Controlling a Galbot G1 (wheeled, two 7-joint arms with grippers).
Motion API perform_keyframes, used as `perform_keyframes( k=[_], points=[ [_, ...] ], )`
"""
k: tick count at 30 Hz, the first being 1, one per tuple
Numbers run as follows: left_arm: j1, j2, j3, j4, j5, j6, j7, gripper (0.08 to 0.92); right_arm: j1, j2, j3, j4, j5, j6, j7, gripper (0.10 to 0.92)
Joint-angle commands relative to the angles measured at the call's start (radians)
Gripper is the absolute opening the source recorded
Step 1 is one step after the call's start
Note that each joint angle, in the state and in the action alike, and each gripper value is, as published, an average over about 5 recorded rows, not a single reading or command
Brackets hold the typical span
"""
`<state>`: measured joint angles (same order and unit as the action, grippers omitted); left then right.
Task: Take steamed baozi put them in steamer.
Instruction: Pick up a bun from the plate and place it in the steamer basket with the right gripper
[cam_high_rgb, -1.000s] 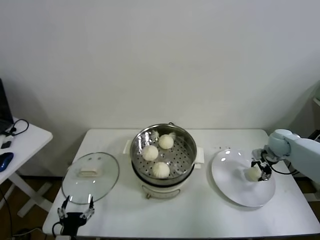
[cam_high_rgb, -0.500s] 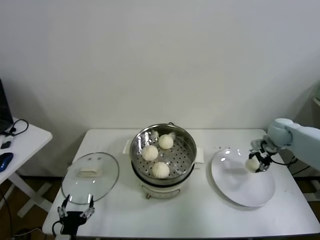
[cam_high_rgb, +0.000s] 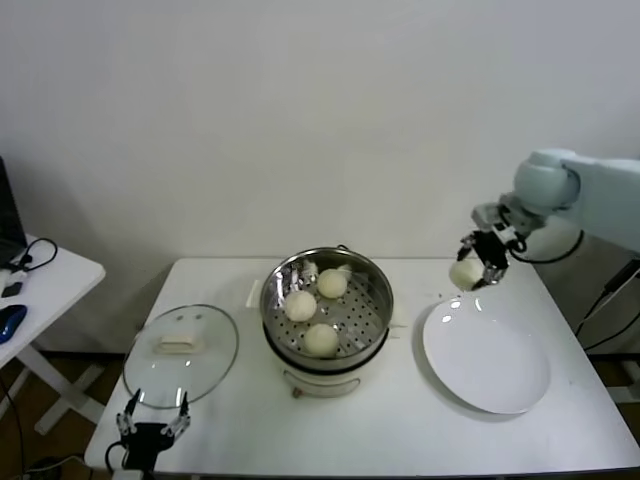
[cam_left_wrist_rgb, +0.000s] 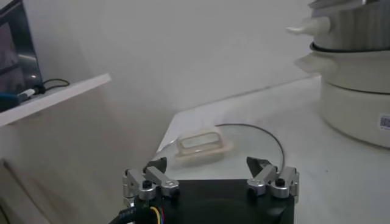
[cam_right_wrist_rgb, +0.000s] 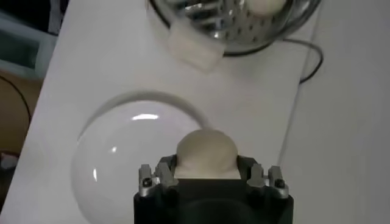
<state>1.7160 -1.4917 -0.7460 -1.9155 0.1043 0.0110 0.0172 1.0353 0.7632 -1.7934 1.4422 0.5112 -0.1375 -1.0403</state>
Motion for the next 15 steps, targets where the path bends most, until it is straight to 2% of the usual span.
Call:
perform_keyframes(
  k=[1,8,15],
  points=[
    [-0.007,0.004,0.003,0.002,0.001,-0.002,0.0,0.823,0.219,0.156,-0.042,0.146,0.269,-0.081,0.023,0.66],
    [-0.012,0.001,0.004,0.003,0.002,-0.005,-0.001,0.823,0.051,0.231,0.11,0.155,0.303,-0.156,0.107,0.66],
    [-0.014,-0.002,0.004,0.004,0.003,-0.007,-0.001,0.823,-0.133,0.279,0.182,0.118,0.2,-0.191,0.174,0.661]
  ],
)
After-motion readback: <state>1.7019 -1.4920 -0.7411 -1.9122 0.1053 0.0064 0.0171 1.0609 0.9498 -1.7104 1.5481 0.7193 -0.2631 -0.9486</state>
